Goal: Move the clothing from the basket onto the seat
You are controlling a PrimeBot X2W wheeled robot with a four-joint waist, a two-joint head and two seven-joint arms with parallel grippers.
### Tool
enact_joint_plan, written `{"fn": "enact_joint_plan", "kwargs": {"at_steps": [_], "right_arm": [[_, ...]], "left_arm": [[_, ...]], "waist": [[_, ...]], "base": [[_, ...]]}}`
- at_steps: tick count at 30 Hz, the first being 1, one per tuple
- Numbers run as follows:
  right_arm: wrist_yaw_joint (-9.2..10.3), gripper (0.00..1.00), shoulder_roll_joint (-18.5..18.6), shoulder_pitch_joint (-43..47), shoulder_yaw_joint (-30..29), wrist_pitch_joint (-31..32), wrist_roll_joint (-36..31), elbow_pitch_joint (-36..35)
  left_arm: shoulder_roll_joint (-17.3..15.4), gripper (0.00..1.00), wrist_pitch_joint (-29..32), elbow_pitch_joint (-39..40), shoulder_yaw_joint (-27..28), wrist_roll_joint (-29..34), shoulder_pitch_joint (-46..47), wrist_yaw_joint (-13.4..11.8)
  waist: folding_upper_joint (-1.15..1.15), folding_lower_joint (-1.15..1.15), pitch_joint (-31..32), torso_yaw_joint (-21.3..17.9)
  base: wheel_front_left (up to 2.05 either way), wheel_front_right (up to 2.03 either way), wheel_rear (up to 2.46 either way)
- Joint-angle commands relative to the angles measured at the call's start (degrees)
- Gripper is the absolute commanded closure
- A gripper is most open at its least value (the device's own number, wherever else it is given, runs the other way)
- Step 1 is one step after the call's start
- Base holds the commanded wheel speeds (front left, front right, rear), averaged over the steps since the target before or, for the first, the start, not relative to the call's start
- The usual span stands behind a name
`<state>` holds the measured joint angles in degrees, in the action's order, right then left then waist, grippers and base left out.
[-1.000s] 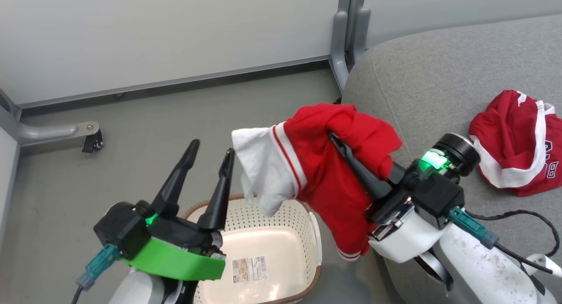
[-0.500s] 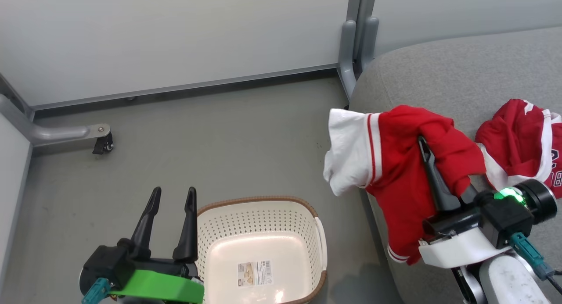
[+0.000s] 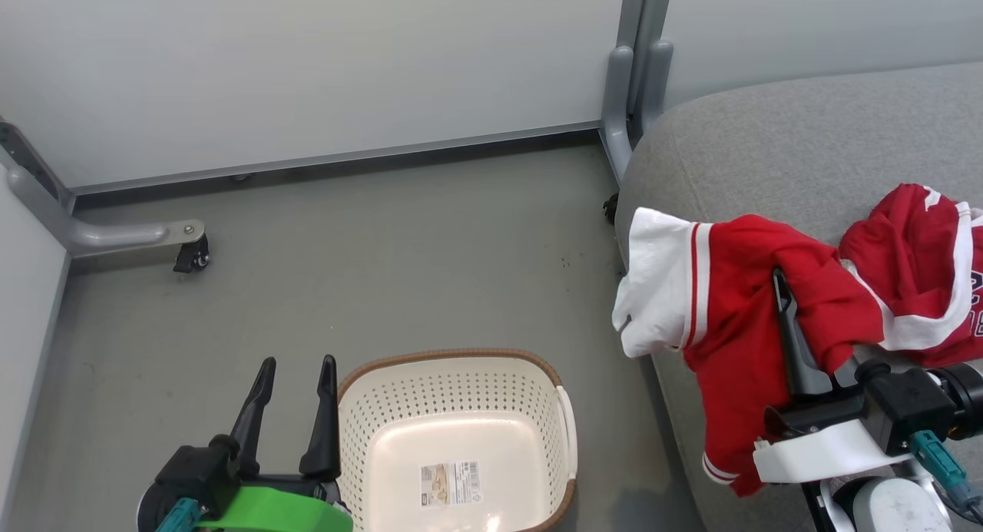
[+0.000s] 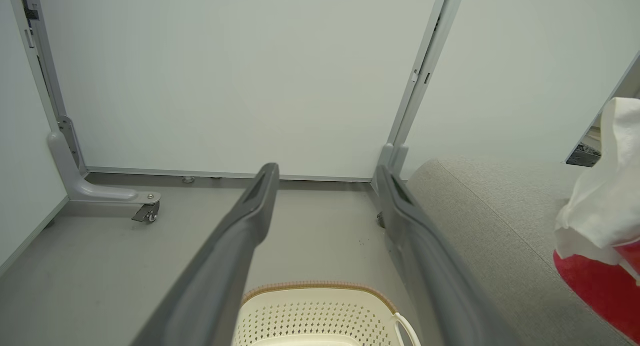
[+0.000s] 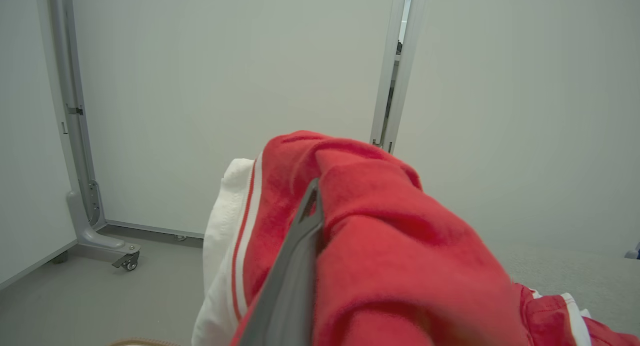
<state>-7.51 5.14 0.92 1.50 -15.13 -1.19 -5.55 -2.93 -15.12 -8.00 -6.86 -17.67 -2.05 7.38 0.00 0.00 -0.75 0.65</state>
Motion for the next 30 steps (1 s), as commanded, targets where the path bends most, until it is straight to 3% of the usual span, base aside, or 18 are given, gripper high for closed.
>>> {"fn": "enact_joint_plan", "kwargs": {"at_steps": [1, 18, 27, 30], "right_arm": [[0.04, 1.00, -0.01, 0.39, -0.15, -0.02, -0.15, 0.01], [0.04, 1.00, -0.12, -0.58, -0.34, -0.02, 0.20, -0.63], [0.04, 1.00, -0.03, -2.31, -1.46, -0.02, -1.11, -2.98], [0.04, 1.00, 0.03, -2.52, -1.70, -0.02, -1.37, -3.86]], "left_arm": [[-0.02, 0.00, -0.03, -0.18, 0.12, -0.27, -0.39, 0.14], [-0.02, 0.00, -0.03, 0.75, 0.25, -1.10, -0.52, 0.14], [-0.03, 0.00, -0.03, 1.82, -0.84, -0.61, 0.67, 0.14], [-0.04, 0.00, -0.03, 2.39, -1.34, -0.71, 1.44, 0.14]], "waist": [[0.00, 0.00, 0.09, 0.02], [0.00, 0.00, 0.26, -1.53], [0.00, 0.00, -1.22, -8.29], [0.00, 0.00, -1.97, -12.30]], "base": [[0.00, 0.00, 0.00], [0.00, 0.00, 0.00], [0.00, 0.00, 0.00], [0.00, 0.00, 0.00]]}}
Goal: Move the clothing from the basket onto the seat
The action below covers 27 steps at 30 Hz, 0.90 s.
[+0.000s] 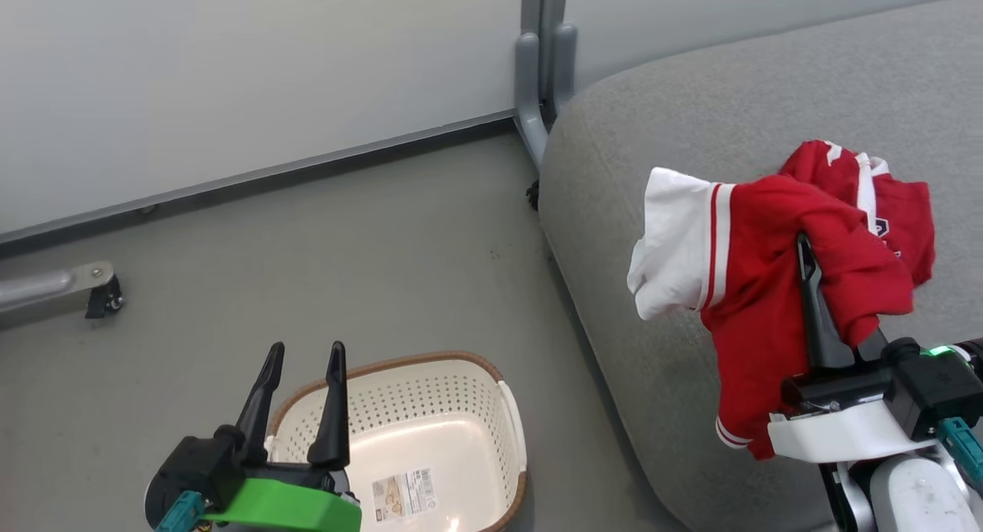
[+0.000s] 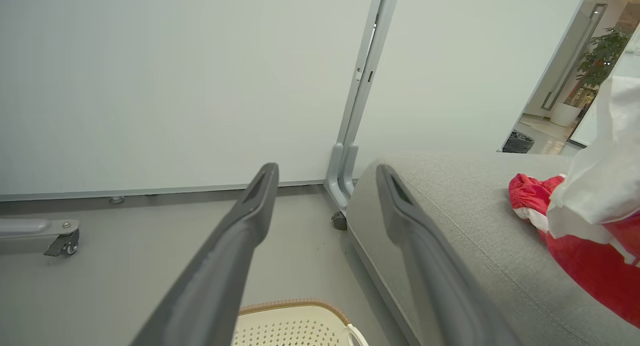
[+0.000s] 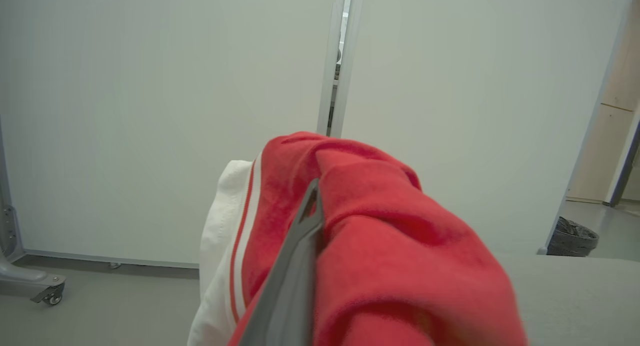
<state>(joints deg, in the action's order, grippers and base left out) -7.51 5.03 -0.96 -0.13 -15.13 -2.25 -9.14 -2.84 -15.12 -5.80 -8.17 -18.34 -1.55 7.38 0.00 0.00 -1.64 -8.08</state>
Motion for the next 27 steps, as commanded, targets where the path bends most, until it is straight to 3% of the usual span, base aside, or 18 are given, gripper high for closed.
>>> {"fn": "enact_joint_plan", "kwargs": {"at_steps": [1, 10, 15, 27], "right_arm": [[0.04, 1.00, 0.13, -0.75, -0.10, -0.02, -0.41, -0.45], [0.04, 1.00, -0.74, -1.41, -0.68, -0.02, -0.43, -1.97], [0.04, 1.00, -1.15, -1.66, -0.99, -0.02, -0.32, -2.26], [0.04, 1.00, -1.63, -1.58, -2.61, -0.02, -0.67, -3.56]], "left_arm": [[-0.13, 0.00, -0.03, 0.27, -0.28, -0.11, 0.99, 0.14], [-0.17, 0.00, -0.03, 0.62, -2.99, 0.79, 2.96, 0.14], [-0.18, 0.00, -0.03, 0.80, -3.15, 1.22, 3.74, 0.14], [-0.90, 0.00, -0.03, -0.03, -5.65, 0.70, 6.15, 0.14]], "waist": [[0.00, 0.00, -1.25, -4.52], [0.00, 0.00, -3.68, -15.16], [0.00, 0.00, -4.56, -18.95], [0.00, 0.00, -6.03, -20.38]], "base": [[0.00, 0.00, 0.00], [0.00, 0.00, 0.00], [0.00, 0.00, 0.00], [0.00, 0.00, 0.00]]}}
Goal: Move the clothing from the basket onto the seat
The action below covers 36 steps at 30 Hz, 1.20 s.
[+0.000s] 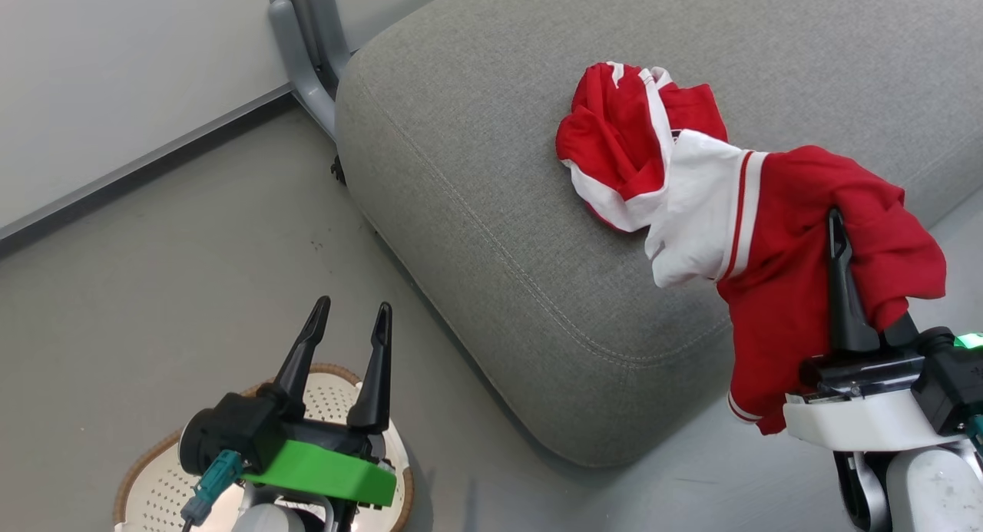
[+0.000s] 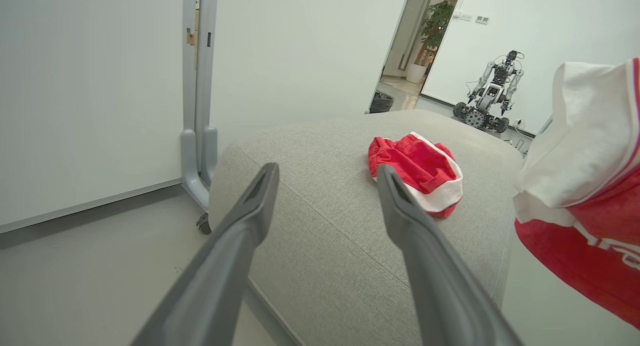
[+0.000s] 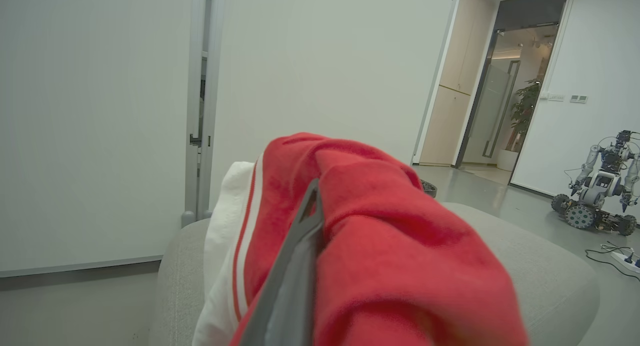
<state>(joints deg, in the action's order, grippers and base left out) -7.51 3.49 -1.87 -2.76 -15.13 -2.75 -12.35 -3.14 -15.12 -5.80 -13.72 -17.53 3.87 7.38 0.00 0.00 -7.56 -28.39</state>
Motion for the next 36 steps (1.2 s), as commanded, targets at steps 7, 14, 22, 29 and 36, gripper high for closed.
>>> {"fn": "enact_joint_plan", "kwargs": {"at_steps": [7, 14, 22, 29, 36], "right_arm": [[0.04, 1.00, 1.45, -2.46, 0.61, -0.02, -0.07, -0.08], [0.04, 1.00, 5.92, -9.58, -1.51, -0.02, 1.08, -2.11], [0.04, 1.00, 13.47, -25.77, -3.01, -0.02, 2.12, -1.47], [0.04, 1.00, 17.38, -38.91, -5.20, -0.01, 4.22, 4.72], [0.05, 1.00, 17.65, -43.94, -6.72, -0.01, 4.69, 17.59]], "left_arm": [[-0.51, 0.00, -0.03, 0.43, 0.62, -0.02, -0.90, 0.14], [-1.44, 0.00, -0.03, 0.81, -0.83, 0.58, 1.54, 0.14], [-4.73, 0.00, -0.03, 0.25, -3.86, 0.62, 6.01, 0.14], [-7.05, 0.00, -0.03, 0.15, -5.07, 0.13, 10.29, 0.14], [-8.10, 0.00, -0.03, 0.10, -6.76, -0.27, 12.81, 0.14]], "waist": [[0.00, 0.00, -0.18, 0.45], [0.00, 0.00, -4.88, 2.99], [0.00, 0.00, -12.28, 5.92], [0.00, 0.00, -18.58, 9.37], [0.00, 0.00, -21.82, 12.61]], "base": [[0.00, 0.00, 0.00], [0.00, 0.00, 0.00], [0.00, 0.00, 0.00], [0.00, 0.00, 0.00], [0.00, 0.00, 0.00]]}}
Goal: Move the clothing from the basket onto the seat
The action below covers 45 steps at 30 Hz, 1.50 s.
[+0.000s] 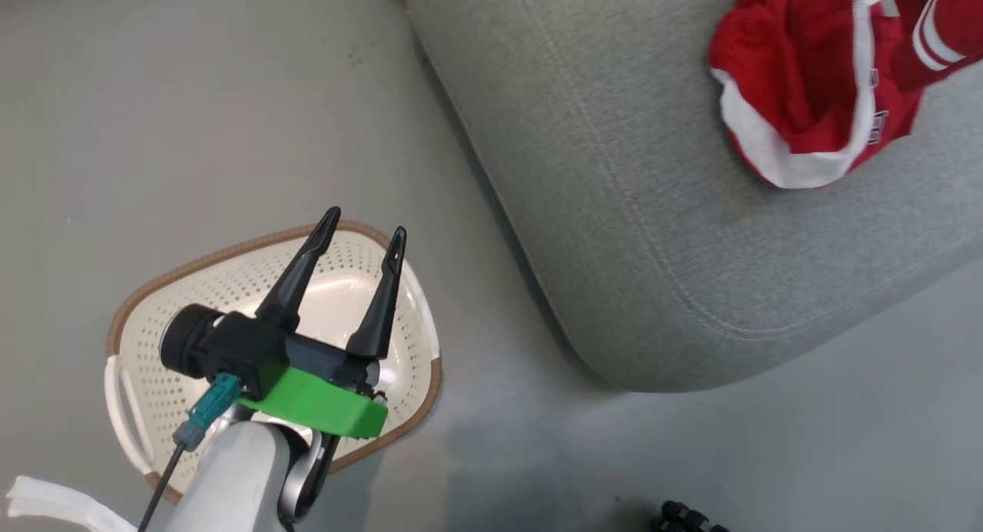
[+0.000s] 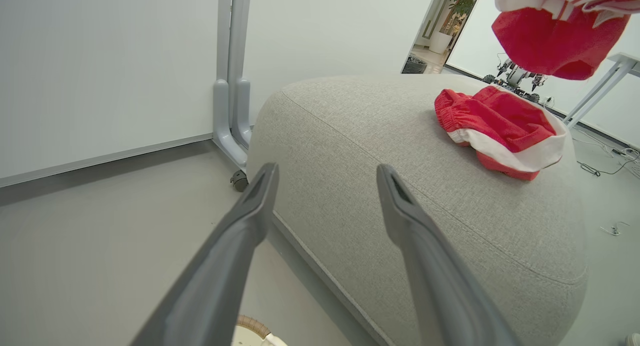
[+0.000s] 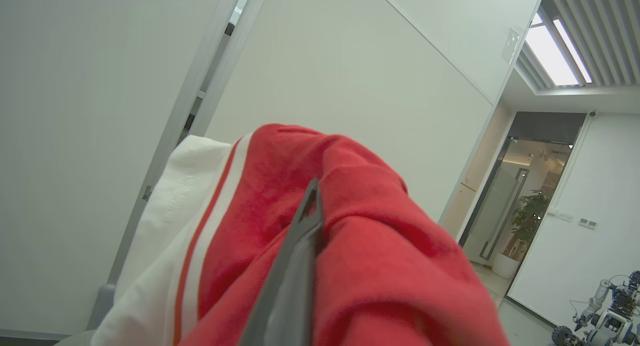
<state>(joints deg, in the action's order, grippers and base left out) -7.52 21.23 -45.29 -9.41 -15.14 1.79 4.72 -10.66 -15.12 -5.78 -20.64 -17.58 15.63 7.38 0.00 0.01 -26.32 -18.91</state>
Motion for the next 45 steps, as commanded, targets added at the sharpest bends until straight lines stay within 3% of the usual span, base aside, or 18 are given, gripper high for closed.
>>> {"fn": "enact_joint_plan", "kwargs": {"at_steps": [1, 7, 18, 19, 20, 21, 29, 33, 37, 45], "right_arm": [[0.05, 1.00, -0.34, -0.15, 0.17, 0.00, 0.65, 4.23], [0.07, 1.00, -0.03, -0.14, 2.98, -0.06, 3.62, 21.17], [0.07, 1.00, -0.51, 0.85, 14.29, -0.06, 11.08, 39.33], [0.07, 0.87, -0.26, 0.83, 14.73, -0.06, 11.68, 39.99], [0.07, 0.10, 0.12, 0.87, 15.01, -0.06, 12.15, 40.27], [0.07, 0.00, 0.20, 1.11, 15.26, -0.06, 12.66, 40.49], [0.07, 0.00, 1.61, 5.00, 18.42, -0.06, 13.73, 37.36], [0.07, 0.00, 2.89, 8.55, 19.90, -0.07, 14.47, 32.43], [0.07, 0.00, 2.94, 14.02, 17.75, -0.06, 14.57, 24.57], [0.06, 0.00, -5.23, 26.05, 13.32, -0.06, 10.60, 2.30]], "left_arm": [[-0.60, 0.00, -0.03, 0.09, 0.11, -0.22, 1.23, 0.14], [-0.43, 0.00, -0.03, -0.08, -0.38, -0.12, 2.20, 0.14], [0.71, 0.00, -0.03, -0.98, -0.20, -0.17, 0.32, 0.14], [0.85, 0.00, -0.03, -1.04, -0.23, -0.18, 0.20, 0.14], [1.06, 0.00, -0.03, -1.07, -0.30, -0.22, 0.13, 0.14], [1.20, 0.00, -0.03, -1.09, -0.30, -0.26, 0.05, 0.14], [2.55, 0.00, -0.03, -1.37, 0.81, -0.56, -1.80, 0.14], [3.82, 0.00, -0.03, -1.34, 1.96, -0.65, -3.31, 0.14], [4.98, 0.00, -0.03, -1.12, 3.86, -0.73, -5.25, 0.14], [6.56, 0.00, -0.02, 0.11, 8.17, -0.56, -8.36, 0.15]], "waist": [[0.00, -0.01, -3.32, 3.52], [0.00, -0.01, -4.28, 5.52], [0.00, -0.01, -1.72, 6.08], [0.00, -0.01, -1.34, 6.02], [0.00, -0.01, -0.80, 5.94], [0.00, -0.01, -0.32, 5.87], [0.00, -0.01, 5.19, 4.98], [0.00, -0.01, 8.63, 4.72], [0.00, -0.01, 12.29, 4.85], [0.00, -0.01, 17.94, 6.07]], "base": [[0.00, 0.00, 0.00], [0.00, 0.00, 0.00], [0.00, 0.00, 0.00], [0.00, 0.00, 0.00], [0.00, 0.00, 0.00], [0.00, 0.00, 0.00], [0.00, 0.00, 0.00], [0.00, 0.00, 0.00], [0.00, 0.00, 0.00], [0.00, 0.00, 0.00]]}}
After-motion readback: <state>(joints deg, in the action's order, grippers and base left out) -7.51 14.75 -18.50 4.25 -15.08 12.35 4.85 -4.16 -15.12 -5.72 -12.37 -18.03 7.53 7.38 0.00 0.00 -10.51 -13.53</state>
